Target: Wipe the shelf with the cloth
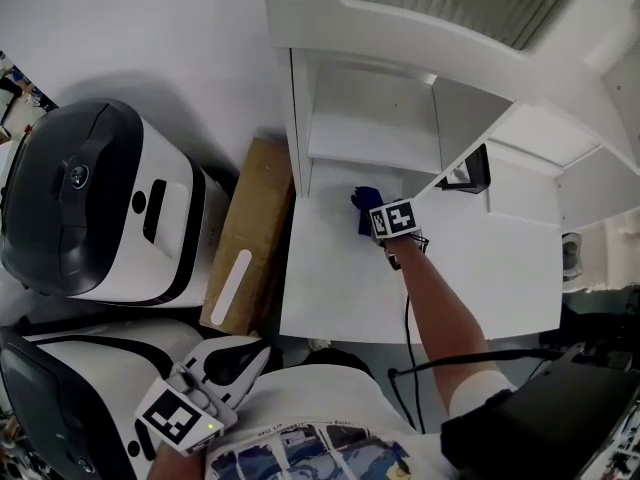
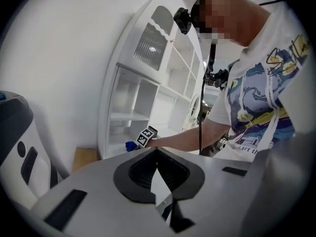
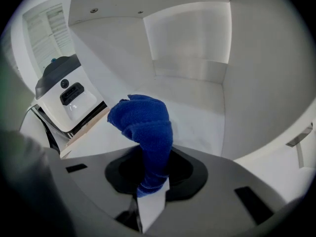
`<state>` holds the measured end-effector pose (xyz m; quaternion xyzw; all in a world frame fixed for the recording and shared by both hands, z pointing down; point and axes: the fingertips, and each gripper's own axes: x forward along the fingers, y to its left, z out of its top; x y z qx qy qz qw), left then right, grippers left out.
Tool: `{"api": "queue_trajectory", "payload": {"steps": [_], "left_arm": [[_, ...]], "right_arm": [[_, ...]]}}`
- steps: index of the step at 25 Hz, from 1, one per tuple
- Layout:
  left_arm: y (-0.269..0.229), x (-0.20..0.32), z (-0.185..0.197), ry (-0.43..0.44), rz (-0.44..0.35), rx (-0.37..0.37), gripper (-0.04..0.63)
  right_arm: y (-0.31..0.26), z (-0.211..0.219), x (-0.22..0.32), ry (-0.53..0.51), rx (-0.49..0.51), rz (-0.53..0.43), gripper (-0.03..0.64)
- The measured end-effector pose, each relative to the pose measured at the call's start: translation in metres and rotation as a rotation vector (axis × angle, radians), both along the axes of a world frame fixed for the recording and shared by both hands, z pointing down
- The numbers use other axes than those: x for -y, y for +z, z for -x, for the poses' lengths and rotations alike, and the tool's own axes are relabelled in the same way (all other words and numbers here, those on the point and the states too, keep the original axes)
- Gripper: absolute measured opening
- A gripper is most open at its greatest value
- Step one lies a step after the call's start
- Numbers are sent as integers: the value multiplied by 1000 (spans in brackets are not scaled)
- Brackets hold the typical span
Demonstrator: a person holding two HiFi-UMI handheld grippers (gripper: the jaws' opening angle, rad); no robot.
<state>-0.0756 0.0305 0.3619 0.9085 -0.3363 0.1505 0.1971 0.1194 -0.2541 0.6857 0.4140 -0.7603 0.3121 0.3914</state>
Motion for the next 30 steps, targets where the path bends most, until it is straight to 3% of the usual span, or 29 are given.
{"api": "queue_trajectory", "payload": {"steps": [9, 16, 30], "left_arm": [[0, 9, -25, 71, -19, -8, 12], [-3, 8, -29, 68, -39, -7, 12], [-7, 0, -46, 71, -72, -39, 12]], "right_arm": [[0, -54, -4, 57, -50, -26, 98], [-3, -82, -8, 82, -97, -41, 98], [-63, -99, -8, 7, -119, -168, 98]]}}
